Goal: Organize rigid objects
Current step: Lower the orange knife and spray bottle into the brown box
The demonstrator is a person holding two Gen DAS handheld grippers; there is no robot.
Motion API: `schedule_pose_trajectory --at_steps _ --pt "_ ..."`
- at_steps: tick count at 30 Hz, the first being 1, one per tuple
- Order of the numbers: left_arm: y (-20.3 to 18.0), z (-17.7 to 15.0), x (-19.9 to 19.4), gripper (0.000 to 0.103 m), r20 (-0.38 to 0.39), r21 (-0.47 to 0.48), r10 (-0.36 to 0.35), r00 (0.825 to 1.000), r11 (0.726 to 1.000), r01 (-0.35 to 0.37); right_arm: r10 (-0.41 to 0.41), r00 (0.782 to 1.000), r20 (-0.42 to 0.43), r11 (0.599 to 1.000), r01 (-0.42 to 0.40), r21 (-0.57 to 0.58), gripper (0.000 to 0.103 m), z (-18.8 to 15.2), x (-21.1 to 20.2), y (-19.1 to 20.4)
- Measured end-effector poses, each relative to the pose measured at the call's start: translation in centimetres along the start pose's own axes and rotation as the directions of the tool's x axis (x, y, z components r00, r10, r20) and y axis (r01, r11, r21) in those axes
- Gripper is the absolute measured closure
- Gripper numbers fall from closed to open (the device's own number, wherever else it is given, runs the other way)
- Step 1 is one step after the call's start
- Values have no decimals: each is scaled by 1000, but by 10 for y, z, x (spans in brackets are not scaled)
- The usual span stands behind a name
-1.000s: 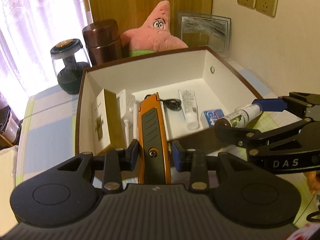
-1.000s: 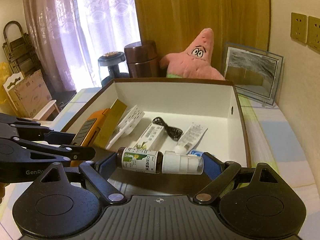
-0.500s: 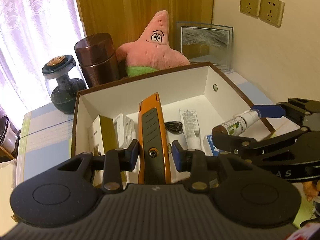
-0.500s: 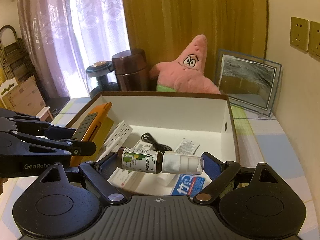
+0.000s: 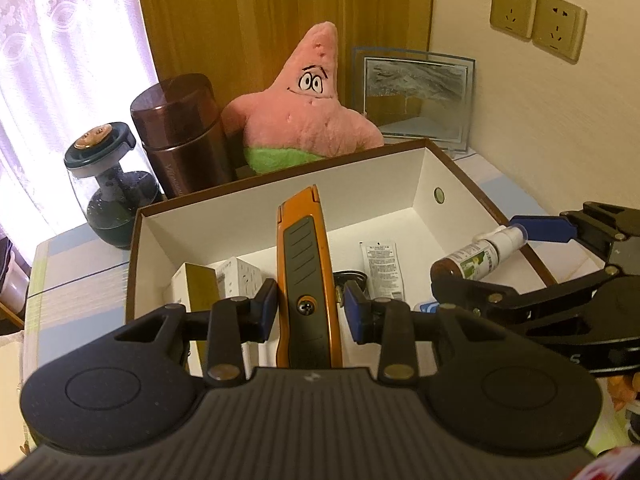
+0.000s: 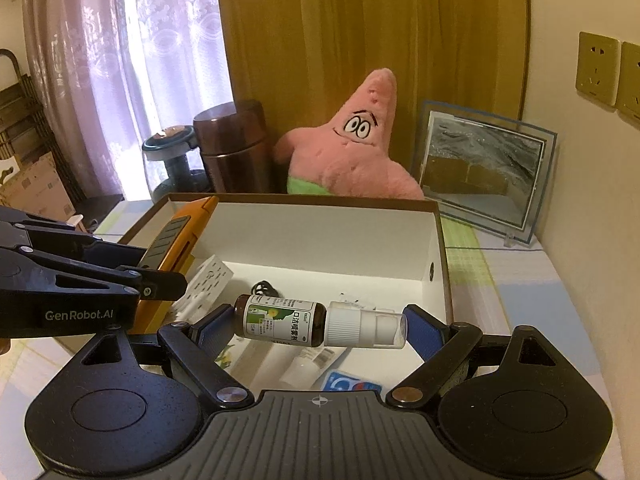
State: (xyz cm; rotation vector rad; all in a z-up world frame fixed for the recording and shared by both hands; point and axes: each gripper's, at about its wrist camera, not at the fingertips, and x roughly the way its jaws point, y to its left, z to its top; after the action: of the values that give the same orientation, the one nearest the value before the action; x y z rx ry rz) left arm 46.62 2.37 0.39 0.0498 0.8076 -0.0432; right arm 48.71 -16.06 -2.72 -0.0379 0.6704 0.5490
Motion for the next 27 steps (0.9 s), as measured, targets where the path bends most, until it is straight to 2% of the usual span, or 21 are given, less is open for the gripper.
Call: schedule_pose_trajectory --at_steps 14,27 --pt "7 -2 44 73 -74 -33 -11 997 999 8 10 997 -81 1000 -12 -19 16 -4 38 -8" --pt "14 -12 81 72 -160 -62 -15 987 998 5 10 991 -134 999 -15 -36 16 -7 59 -8"
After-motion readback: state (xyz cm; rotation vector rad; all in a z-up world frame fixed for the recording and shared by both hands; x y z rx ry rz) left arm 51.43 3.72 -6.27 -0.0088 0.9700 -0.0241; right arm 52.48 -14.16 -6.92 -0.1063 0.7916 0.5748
